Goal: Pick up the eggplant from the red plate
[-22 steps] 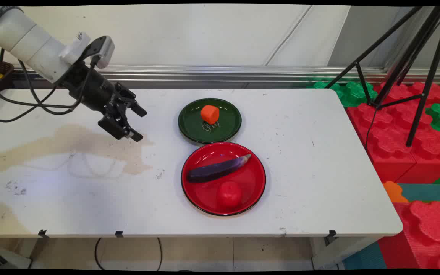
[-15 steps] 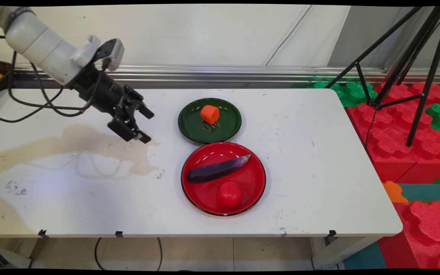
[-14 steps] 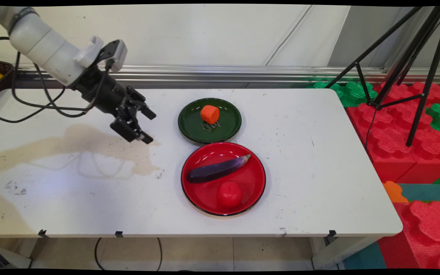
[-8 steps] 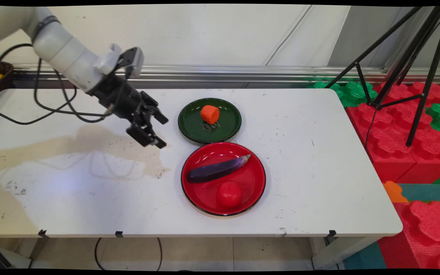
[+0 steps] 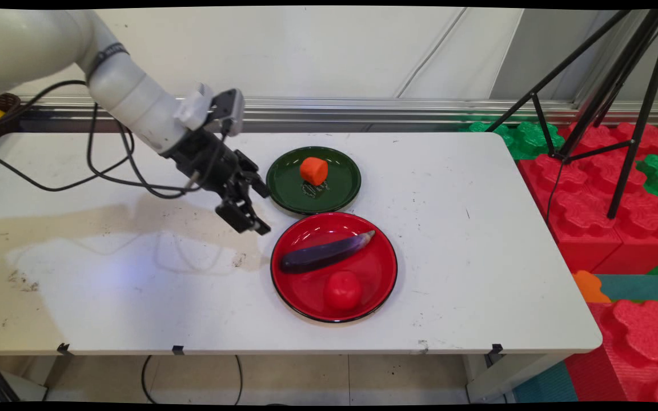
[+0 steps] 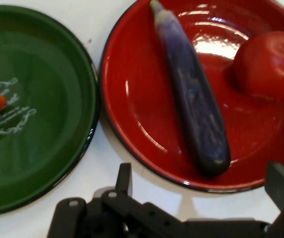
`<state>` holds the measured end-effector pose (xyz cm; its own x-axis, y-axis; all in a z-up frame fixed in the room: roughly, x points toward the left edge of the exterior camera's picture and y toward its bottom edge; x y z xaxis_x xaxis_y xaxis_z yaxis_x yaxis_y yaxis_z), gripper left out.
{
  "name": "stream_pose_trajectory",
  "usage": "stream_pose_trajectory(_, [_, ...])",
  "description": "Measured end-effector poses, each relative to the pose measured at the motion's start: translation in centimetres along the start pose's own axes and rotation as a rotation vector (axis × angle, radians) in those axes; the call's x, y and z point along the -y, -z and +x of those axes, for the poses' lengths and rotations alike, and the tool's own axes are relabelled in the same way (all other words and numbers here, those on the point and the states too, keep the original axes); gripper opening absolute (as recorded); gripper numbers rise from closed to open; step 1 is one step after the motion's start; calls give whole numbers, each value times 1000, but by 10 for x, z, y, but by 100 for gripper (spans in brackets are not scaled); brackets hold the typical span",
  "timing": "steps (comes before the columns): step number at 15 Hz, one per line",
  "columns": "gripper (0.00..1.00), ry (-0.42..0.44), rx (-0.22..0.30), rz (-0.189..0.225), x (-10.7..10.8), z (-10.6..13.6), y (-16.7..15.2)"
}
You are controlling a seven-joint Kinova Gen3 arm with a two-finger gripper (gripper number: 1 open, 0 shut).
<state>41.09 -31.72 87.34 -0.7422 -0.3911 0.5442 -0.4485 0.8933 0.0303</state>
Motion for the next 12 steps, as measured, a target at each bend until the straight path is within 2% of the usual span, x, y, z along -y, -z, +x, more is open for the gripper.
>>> stream_pose_trajectory(6, [100,-17,25,-15,-21,14,-34])
stream_pose_trajectory(12, [100,-14,56,-3,-32,22,-67])
